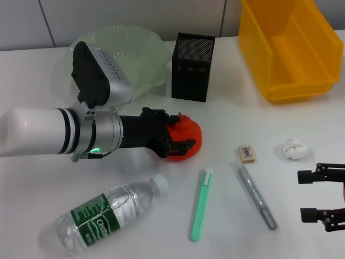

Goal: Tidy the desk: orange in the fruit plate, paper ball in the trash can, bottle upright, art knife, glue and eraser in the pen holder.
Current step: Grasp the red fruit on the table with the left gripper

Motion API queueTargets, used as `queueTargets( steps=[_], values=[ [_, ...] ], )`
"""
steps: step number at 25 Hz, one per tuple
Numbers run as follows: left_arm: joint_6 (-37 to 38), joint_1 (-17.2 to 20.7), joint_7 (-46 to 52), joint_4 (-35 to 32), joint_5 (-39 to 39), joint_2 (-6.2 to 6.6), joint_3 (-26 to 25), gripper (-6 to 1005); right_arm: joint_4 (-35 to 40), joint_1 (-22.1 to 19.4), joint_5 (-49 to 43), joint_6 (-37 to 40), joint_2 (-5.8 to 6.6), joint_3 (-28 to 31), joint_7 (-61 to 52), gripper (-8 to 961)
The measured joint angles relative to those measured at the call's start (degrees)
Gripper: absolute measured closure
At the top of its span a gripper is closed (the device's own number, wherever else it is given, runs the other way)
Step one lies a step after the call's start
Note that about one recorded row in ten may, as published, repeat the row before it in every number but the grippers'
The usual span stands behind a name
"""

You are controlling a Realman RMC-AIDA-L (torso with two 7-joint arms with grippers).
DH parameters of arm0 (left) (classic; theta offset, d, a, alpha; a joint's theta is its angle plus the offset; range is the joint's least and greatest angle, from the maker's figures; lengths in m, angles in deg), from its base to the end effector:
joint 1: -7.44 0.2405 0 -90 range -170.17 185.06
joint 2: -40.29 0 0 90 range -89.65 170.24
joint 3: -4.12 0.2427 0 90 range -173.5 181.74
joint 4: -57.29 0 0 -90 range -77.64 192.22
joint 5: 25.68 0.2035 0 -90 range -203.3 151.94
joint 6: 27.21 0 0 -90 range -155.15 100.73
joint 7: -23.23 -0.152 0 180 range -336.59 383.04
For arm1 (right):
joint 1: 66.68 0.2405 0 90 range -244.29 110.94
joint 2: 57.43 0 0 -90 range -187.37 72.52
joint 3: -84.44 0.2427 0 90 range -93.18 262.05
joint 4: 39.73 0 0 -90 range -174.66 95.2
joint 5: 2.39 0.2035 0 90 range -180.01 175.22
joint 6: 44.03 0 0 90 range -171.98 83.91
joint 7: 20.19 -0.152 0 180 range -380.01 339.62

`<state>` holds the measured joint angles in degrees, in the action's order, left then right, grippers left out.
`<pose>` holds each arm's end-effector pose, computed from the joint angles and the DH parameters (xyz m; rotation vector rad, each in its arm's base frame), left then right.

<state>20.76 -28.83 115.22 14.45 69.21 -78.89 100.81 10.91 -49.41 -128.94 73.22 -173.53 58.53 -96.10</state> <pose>-0.1699 0.3554 -0.1081 -2.8151 -0.3440 -0.2297 0.2984 0.2190 0.0688 -2.8456 0.6503 0.6698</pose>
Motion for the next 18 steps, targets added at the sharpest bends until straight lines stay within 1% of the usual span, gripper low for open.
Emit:
queueTargets(
  steps=[6,12,18],
  values=[
    [0.3,0.1,0.1,0.1,-0.1,0.00,0.1,372,0.0,0.0,0.0,-0.3,-0.05,0.2,0.0,143],
    [-0.1,1.1,-0.1,-0.3,-1.7,0.00,0.1,477,0.0,0.1,0.0,-0.6,-0.27,0.1,0.1,143],
    [-1.0,1.7,-0.5,-0.4,-2.9,0.00,0.1,687,0.0,0.1,0.0,-0.8,-0.36,0.2,0.1,143]
  ],
)
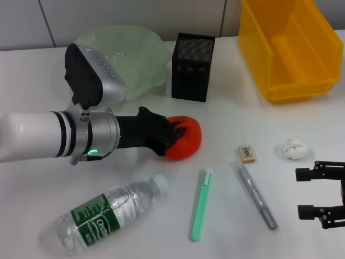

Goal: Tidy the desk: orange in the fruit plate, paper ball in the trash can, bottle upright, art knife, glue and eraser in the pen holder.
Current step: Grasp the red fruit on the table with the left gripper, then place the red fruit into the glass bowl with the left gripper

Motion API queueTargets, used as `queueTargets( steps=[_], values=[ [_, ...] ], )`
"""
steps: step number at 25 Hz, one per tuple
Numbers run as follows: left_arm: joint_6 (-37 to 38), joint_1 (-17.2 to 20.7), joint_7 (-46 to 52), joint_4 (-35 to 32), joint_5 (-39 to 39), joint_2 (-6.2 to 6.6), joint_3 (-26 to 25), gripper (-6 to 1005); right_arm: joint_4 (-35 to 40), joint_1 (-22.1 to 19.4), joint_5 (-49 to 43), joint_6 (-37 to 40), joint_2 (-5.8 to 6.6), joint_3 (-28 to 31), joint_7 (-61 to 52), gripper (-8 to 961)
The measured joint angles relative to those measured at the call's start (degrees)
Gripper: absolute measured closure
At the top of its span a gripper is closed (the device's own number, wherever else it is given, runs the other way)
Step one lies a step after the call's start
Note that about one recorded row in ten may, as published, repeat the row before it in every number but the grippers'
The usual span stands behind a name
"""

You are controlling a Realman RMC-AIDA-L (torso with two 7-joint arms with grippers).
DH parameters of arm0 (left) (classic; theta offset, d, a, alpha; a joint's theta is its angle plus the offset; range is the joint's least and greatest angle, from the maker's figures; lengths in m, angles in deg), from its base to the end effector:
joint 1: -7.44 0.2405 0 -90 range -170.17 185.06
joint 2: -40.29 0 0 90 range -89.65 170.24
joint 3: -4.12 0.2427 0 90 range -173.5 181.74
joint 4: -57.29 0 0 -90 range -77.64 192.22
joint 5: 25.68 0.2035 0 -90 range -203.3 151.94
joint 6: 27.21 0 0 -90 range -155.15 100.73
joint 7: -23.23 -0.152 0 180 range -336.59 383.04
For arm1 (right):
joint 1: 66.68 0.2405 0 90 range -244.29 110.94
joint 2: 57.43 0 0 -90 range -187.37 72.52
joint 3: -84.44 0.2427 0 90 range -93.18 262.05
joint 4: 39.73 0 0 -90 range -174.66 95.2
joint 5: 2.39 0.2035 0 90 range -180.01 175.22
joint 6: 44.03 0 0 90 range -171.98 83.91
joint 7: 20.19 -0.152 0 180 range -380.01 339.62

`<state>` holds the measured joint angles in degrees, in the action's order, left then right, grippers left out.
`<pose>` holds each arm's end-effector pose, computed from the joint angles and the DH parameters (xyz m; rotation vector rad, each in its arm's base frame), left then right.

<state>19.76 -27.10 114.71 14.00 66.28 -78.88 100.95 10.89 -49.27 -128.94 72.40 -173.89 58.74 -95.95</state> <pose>-0.1735 0.3540 -0.1059 -2.7808 -0.4027 -0.2817 0.2984 0.2212 0.0668 -2.8334 0.6488 0.6683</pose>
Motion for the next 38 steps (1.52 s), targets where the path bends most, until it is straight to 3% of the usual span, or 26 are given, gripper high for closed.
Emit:
queueTargets(
  steps=[4,6,7,9,12,16,20,25,26,27,32,38],
  values=[
    [0.8,0.9,0.0,-1.6,-0.3,0.13,-0.2,841,0.0,0.0,0.0,0.0,0.00,0.0,0.0,144],
    [2.0,2.9,0.1,-4.6,-0.3,0.41,-0.6,904,0.0,0.0,0.1,0.1,0.00,0.1,0.0,144],
    [4.1,5.8,0.4,-9.0,-0.2,0.69,-2.2,930,0.0,0.0,0.2,0.3,0.00,0.2,0.0,144],
    [5.2,7.0,0.6,-10.8,-0.2,0.80,-3.1,937,0.0,0.0,0.3,0.4,0.03,0.2,0.0,144],
    [12.7,11.3,2.4,-19.2,0.2,1.00,-10.2,947,0.1,0.0,0.4,0.6,0.08,0.2,0.0,144],
    [15.2,11.9,4.3,-22.8,0.3,1.09,-15.0,929,0.1,0.5,0.5,0.8,0.01,0.2,0.0,144],
    [14.4,8.5,6.6,-22.6,2.8,0.96,-20.9,911,0.0,1.1,0.6,0.8,-0.22,-0.2,0.0,144],
    [7.6,-1.3,9.8,-13.3,10.0,0.89,-25.5,889,0.0,1.6,0.6,0.9,-0.33,-0.3,0.0,143],
    [7.6,-1.3,9.8,-13.3,10.0,0.89,-25.5,884,0.0,1.6,0.6,0.9,-0.33,-0.3,0.0,143],
    [3.5,-4.8,9.8,-9.4,11.7,0.78,-25.8,880,0.0,1.8,0.6,0.9,-0.45,-0.3,0.0,143],
    [-4.6,-9.6,10.3,-4.3,13.7,0.27,-25.8,857,-0.1,2.4,0.5,0.9,-0.89,-0.4,0.0,143],
    [-9.6,-9.8,12.8,-3.9,13.8,0.11,-25.6,830,-0.1,2.7,0.4,0.9,-1.08,-0.5,0.0,144]
  ],
)
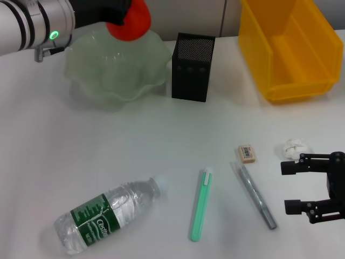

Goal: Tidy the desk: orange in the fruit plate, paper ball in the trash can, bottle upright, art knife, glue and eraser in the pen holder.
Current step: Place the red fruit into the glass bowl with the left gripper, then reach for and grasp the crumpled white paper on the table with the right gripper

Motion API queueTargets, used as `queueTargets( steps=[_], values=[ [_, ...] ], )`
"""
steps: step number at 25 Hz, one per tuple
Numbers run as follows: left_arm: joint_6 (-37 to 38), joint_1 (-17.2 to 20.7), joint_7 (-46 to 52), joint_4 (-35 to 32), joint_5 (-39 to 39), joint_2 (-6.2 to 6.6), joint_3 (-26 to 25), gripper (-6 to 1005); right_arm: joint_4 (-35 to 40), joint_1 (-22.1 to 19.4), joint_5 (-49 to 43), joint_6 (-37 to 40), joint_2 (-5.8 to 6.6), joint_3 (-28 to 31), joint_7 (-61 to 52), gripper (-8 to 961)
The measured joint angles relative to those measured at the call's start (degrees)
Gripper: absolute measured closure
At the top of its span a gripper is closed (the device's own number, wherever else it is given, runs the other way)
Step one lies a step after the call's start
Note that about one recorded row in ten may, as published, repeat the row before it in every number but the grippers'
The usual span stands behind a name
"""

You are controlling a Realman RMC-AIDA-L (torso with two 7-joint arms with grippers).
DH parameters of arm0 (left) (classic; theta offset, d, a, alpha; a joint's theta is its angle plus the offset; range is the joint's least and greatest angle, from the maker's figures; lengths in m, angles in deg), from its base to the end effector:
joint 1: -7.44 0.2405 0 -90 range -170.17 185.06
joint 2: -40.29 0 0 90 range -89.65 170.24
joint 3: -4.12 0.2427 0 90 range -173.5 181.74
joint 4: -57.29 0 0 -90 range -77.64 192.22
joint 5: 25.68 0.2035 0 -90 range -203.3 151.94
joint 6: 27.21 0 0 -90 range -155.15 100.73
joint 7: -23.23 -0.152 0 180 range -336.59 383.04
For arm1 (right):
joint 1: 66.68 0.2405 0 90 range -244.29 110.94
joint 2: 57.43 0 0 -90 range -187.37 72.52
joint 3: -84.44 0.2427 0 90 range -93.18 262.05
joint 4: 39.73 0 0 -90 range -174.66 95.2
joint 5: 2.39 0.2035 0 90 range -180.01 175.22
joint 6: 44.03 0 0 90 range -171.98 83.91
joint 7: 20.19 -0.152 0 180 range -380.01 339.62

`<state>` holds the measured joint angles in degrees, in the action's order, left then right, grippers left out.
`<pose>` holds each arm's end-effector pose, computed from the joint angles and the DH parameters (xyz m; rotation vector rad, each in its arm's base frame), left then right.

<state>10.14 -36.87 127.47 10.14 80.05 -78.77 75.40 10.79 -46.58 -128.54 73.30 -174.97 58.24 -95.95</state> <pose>-0.1307 0.4596 -0.0050 -2.2959 -0.5122 -0.4521 0.2821 0.2321 0.0597 -2.8765 0.5806 0.7191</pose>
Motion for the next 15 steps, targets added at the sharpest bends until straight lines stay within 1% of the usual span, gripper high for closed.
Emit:
queueTargets(
  steps=[2,4,7,11,12,15],
  values=[
    [-1.8,0.3,1.5,0.1,0.0,0.11,0.0,821,0.0,0.0,0.0,0.0,-0.08,0.0,0.0,143],
    [-1.9,0.8,1.9,0.2,0.0,0.20,0.6,812,-0.1,0.1,0.0,0.0,-0.12,0.0,0.0,143],
    [-1.7,1.4,1.5,0.2,0.0,0.27,1.5,751,-0.1,0.2,0.2,-0.2,-0.14,0.3,0.0,143],
    [-1.6,1.9,1.5,0.2,0.1,0.34,1.5,671,-0.1,0.2,0.2,-0.4,-0.14,0.5,0.0,144],
    [-1.5,2.3,1.5,0.0,0.1,0.40,1.5,651,-0.1,0.3,0.2,-0.5,-0.14,0.6,0.0,144],
    [2.7,5.3,-1.7,-3.8,-1.6,0.51,0.9,590,0.1,0.4,0.6,-0.5,-0.14,0.6,0.0,144]
  ],
)
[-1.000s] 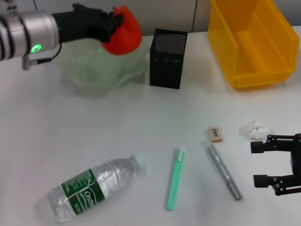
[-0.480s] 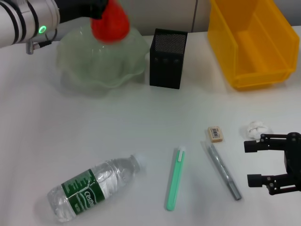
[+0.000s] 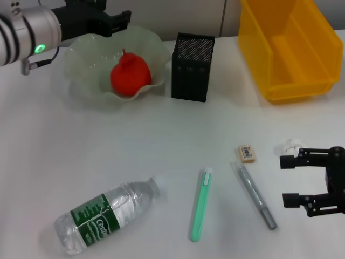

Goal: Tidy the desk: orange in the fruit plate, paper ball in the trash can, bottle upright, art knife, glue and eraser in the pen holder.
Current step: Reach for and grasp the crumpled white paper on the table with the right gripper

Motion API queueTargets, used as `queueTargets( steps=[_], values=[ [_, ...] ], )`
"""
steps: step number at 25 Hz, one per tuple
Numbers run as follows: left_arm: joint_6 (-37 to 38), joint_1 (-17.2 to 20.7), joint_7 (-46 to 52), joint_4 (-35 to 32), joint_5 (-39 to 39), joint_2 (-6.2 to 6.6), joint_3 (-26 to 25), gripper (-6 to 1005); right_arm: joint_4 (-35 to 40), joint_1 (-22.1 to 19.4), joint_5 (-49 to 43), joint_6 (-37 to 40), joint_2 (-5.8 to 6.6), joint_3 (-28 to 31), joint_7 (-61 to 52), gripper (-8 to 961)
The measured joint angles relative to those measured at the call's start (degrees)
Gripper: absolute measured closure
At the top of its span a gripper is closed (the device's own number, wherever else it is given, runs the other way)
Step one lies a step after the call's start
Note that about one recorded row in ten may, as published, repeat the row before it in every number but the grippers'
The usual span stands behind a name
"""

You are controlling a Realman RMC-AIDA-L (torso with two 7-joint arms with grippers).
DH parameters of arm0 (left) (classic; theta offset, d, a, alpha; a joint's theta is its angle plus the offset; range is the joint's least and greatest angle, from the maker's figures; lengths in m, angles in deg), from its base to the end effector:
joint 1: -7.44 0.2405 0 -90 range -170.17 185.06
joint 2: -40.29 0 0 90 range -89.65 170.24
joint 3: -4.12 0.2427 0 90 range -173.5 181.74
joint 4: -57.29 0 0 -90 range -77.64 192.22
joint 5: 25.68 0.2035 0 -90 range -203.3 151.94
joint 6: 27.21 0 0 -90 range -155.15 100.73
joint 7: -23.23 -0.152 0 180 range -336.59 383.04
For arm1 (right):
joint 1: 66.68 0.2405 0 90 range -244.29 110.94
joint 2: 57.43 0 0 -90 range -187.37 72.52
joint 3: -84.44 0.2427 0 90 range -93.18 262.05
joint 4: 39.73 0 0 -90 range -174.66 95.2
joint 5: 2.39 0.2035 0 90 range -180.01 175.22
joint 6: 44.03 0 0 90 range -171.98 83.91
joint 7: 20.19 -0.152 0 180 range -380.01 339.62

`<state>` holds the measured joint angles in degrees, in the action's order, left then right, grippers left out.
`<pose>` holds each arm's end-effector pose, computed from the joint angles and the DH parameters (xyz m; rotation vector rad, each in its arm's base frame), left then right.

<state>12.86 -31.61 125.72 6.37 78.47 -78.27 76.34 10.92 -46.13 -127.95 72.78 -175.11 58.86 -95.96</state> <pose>-0.1505 0.4453 0.0024 -2.3046 -0.5097 -0.4494 0.2802 0.2364 0.0609 -2.8559 0.5657 0.7293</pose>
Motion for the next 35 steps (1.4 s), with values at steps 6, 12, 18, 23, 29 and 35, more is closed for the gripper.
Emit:
queueTargets(
  steps=[6,12,18,23,29,35],
  values=[
    [15.3,6.4,-6.7,-4.9,-7.4,0.33,-4.6,381,0.5,0.0,1.7,-0.1,0.10,0.2,-0.4,143],
    [36.4,13.4,-10.7,-6.4,-10.4,0.42,-11.3,160,4.7,0.2,2.0,-0.1,0.17,0.2,-3.6,143],
    [51.0,19.3,-19.1,-4.6,-10.5,0.44,-11.8,160,11.9,1.4,2.1,-0.1,-0.40,0.0,-10.6,144],
    [59.4,21.5,-24.3,-2.2,-10.0,0.60,-11.9,162,25.1,2.2,0.4,-0.2,-1.22,-2.7,-21.7,143],
    [61.1,21.5,-25.3,1.7,-9.1,1.16,-12.0,163,40.8,6.2,-14.0,-1.5,-1.09,-12.3,-37.5,144],
    [61.2,21.9,-27.5,2.4,-9.0,0.97,-13.1,162,41.4,13.3,-33.3,-2.7,-0.57,-25.2,-51.5,143]
  ],
)
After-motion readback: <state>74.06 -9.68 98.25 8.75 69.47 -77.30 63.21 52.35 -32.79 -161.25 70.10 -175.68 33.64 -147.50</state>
